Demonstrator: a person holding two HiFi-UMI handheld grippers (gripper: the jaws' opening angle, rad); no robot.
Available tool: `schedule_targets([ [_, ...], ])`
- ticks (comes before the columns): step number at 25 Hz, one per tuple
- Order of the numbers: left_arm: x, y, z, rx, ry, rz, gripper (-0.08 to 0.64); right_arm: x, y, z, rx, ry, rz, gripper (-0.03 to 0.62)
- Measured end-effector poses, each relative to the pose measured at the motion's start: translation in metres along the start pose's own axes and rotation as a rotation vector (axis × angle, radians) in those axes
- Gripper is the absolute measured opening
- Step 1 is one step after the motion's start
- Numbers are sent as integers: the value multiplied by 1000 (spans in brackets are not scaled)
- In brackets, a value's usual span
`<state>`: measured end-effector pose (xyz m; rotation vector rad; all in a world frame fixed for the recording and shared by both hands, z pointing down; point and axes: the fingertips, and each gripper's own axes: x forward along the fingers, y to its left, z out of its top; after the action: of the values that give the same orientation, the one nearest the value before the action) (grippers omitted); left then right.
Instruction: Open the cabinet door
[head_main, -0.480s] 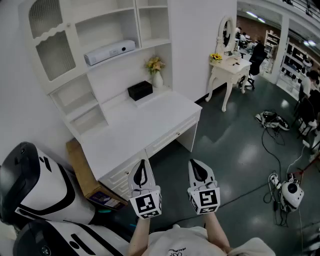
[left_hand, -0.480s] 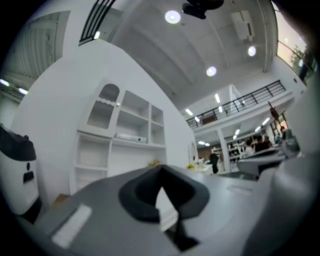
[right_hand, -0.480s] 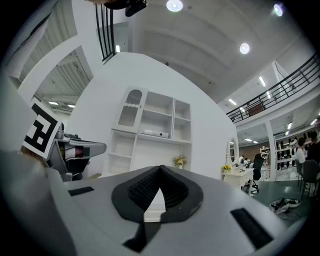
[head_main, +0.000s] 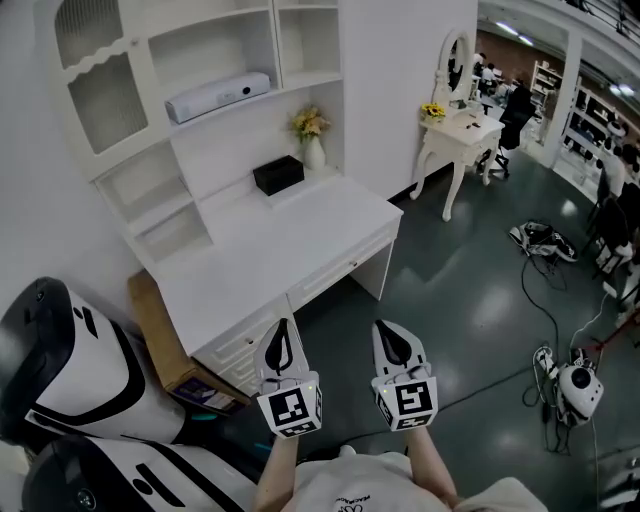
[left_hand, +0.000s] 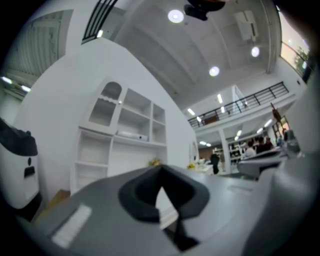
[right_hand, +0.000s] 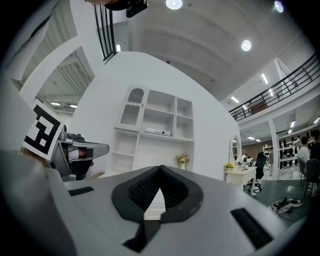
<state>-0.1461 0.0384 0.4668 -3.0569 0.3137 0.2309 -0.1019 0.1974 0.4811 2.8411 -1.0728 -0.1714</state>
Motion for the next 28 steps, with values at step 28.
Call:
schedule_targets([
  [28, 172, 48, -21, 31, -6, -29, 6, 176, -1, -24, 47, 30, 137, 0],
])
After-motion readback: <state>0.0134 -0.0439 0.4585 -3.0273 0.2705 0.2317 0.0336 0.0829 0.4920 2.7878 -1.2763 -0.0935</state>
